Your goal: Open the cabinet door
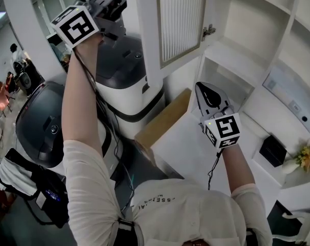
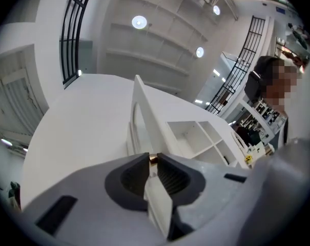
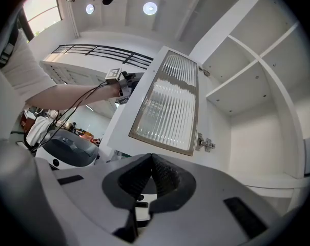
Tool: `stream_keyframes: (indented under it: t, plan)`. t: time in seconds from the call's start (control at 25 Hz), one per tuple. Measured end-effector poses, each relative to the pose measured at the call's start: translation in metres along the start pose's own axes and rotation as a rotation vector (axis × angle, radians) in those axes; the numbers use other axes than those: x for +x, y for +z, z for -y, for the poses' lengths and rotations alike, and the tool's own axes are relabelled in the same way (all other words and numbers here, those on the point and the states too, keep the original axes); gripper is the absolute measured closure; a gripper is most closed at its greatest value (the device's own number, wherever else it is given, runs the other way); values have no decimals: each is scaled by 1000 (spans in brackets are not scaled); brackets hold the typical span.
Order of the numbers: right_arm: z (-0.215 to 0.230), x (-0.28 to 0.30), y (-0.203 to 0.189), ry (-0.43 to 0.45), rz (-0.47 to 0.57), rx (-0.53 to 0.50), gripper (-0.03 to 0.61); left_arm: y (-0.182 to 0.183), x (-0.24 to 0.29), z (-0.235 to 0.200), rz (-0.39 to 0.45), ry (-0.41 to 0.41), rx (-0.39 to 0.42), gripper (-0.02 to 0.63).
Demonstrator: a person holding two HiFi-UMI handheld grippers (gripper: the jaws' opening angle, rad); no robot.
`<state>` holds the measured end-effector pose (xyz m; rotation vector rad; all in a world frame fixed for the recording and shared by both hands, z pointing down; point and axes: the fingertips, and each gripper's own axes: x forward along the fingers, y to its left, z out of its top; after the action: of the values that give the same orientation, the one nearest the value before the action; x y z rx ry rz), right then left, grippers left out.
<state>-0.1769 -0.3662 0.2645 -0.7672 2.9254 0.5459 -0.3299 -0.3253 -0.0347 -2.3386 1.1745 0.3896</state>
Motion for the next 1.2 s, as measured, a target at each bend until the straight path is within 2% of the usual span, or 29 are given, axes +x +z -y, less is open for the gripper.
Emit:
stream_keyframes:
  t: [0.16,0.4,0.56,0.64,0.88,1.12,1.2]
  plan:
    - [3,1,-4,-4,-8,1,563,2,2,7,-16,-17,65,561]
    - [4,-9,-11,-14,-21,35,563,15,-13,16,17,69,158,561]
    - [-5,-18,-18,-9,-35,64,565,4,-25,40,-62,116,274,560]
    - [-10,-25,-22,-4,-46,78,565,-7,-28,55,-96,115,298,561]
    - [-27,-47,-34,2,-80,112,564,-46,-44,97,-136,121,241,561]
    - [-24,-73,-51,-42,-119,146,565,-116,-52,135,-210,157,202,581]
    - [-19,-81,-57,-68,-129,153,563,-141,-51,150,-224,155,158,594]
